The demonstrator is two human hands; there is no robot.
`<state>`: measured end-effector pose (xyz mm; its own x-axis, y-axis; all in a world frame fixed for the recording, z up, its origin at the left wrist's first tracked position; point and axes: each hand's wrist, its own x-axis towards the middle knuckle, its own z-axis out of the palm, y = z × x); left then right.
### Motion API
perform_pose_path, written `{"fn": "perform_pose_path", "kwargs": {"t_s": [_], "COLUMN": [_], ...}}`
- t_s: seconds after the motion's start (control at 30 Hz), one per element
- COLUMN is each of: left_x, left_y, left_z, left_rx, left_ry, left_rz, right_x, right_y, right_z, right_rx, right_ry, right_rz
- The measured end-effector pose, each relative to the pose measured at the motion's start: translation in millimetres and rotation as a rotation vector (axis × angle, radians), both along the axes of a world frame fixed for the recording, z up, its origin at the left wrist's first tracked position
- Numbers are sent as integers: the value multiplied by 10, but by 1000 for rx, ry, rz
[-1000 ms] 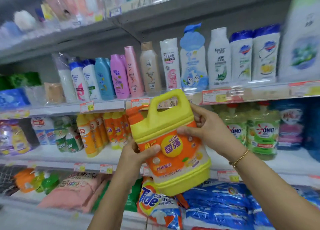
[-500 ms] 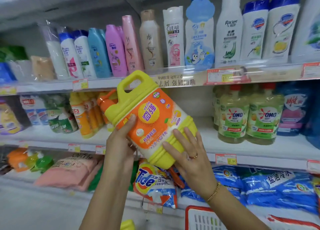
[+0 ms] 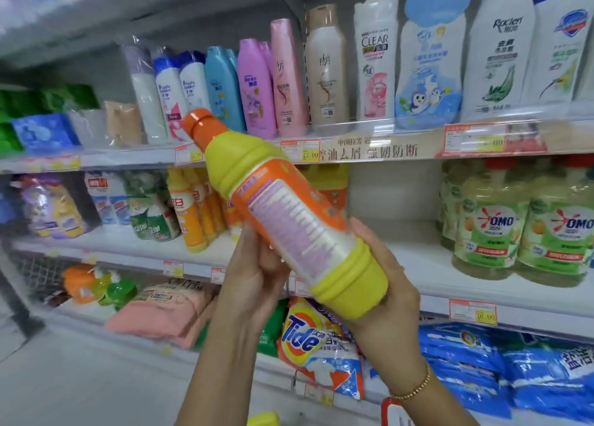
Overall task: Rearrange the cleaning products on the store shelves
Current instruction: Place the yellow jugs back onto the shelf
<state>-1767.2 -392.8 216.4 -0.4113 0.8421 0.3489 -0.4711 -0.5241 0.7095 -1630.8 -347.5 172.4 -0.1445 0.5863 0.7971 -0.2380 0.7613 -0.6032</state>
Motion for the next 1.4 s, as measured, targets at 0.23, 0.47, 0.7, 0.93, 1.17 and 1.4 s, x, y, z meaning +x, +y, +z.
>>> {"fn": "perform_pose_path", "kwargs": {"t_s": [0.23,0.47,0.7,0.93,1.17,1.4], "left_x": [-24,179,313,258,28,-211], "left_y": [6,84,78,17,8,-112], "left_z": [-90,-124,-64,52,165,284], "left_rx": [-59,-46,77,190,161,-179], "left_ry": [166,85,-31,-20,285,434], "left_rz": [26,130,135,45,50,143], "right_x": [142,212,160,123,218,548], "right_y": [190,263,353,392,148,337], "right_z": [103,215,47,100,63,62], "right_rx": [-547,-386,331,502,-95,-496], "right_ry": [199,133,-280,-205,-92,-211], "right_rz": [553,263,-315,-364,151,672]}}
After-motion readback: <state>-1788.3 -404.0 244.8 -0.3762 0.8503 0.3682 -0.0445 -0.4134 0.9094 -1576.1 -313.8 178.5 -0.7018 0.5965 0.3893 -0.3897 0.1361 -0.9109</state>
